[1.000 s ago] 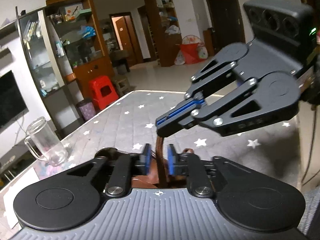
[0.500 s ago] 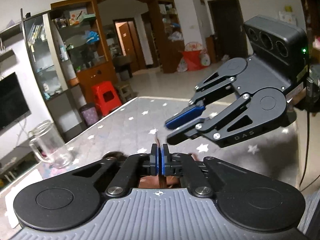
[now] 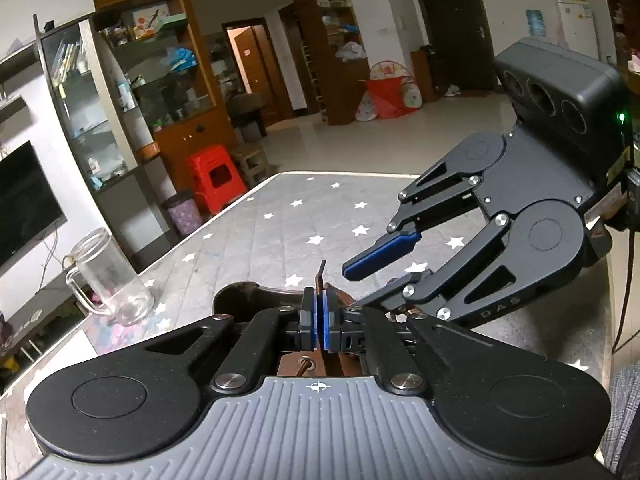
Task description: Lace up shoes with both hands
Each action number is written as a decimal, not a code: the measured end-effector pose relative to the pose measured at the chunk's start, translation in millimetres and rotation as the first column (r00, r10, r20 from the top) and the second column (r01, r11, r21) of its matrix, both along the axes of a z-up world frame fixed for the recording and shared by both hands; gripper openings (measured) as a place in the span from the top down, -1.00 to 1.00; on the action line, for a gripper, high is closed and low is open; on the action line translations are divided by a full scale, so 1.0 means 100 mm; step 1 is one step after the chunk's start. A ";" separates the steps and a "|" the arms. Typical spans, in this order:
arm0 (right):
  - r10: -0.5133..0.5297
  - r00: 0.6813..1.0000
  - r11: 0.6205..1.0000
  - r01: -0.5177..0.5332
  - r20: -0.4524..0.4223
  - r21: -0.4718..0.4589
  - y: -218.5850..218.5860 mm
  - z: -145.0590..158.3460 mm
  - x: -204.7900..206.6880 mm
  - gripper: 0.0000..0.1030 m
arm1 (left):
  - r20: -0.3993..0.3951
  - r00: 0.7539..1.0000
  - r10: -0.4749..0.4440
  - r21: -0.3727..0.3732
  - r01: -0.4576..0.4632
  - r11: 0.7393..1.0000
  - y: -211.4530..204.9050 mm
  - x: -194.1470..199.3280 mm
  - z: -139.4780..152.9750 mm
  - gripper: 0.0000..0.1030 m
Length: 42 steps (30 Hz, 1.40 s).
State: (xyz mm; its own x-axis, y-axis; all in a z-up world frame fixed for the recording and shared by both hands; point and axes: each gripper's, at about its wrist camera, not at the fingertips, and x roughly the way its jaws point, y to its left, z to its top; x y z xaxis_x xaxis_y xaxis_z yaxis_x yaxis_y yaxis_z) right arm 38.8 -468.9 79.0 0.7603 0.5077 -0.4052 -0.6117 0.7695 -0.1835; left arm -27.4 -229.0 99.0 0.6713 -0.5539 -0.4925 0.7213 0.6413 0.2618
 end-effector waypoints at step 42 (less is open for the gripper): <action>-0.031 0.998 0.999 0.032 -0.045 0.011 -0.16 0.04 0.05 0.37 | -0.014 0.985 -0.170 0.107 0.170 0.980 -0.15 0.22 -0.21 0.94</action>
State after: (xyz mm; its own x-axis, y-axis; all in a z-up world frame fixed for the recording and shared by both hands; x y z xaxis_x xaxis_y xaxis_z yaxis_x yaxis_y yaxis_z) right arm 43.8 -485.0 83.1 0.7573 0.4887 -0.4332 -0.5943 0.7907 -0.1471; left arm -5.1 -243.5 78.1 0.5693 -0.6035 -0.5583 0.8187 0.4777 0.3186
